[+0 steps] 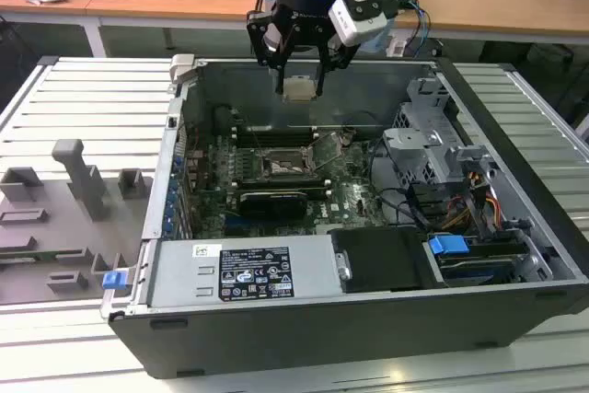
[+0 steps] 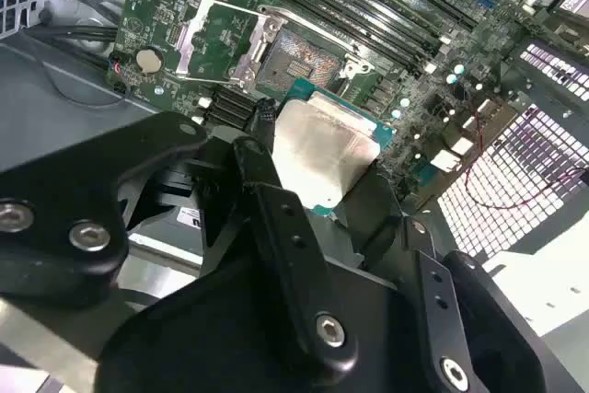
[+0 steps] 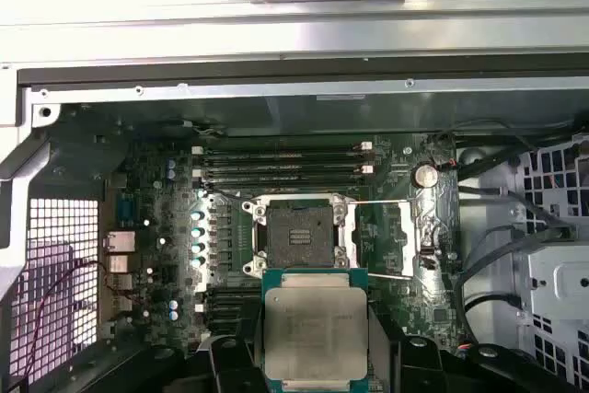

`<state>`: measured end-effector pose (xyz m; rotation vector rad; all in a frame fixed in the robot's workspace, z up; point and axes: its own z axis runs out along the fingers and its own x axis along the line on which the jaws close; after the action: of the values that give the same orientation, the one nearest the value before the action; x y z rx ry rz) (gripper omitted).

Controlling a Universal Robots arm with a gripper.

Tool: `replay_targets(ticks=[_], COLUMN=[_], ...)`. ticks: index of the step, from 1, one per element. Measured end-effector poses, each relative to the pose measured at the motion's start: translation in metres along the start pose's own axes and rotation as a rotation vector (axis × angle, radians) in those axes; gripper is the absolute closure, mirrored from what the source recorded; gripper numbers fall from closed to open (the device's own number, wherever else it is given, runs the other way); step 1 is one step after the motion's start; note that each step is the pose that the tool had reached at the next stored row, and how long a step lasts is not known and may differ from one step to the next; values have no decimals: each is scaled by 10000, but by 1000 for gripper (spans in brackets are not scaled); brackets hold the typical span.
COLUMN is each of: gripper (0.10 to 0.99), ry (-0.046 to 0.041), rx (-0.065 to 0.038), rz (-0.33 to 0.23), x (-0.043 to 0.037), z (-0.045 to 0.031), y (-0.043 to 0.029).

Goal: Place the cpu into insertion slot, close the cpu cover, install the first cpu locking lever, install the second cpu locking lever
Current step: 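Place the cpu into insertion slot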

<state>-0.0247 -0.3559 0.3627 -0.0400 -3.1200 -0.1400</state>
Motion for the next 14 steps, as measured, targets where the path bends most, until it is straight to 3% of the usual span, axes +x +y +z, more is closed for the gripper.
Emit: replay_targets(ticks=[3, 11, 14], gripper=[545, 545, 545], ry=[-16, -138, -152], rx=[-3, -25, -20], rz=[169, 1532, 1672], x=[0, -1, -1], z=[1, 21, 41], y=[0, -2, -4])
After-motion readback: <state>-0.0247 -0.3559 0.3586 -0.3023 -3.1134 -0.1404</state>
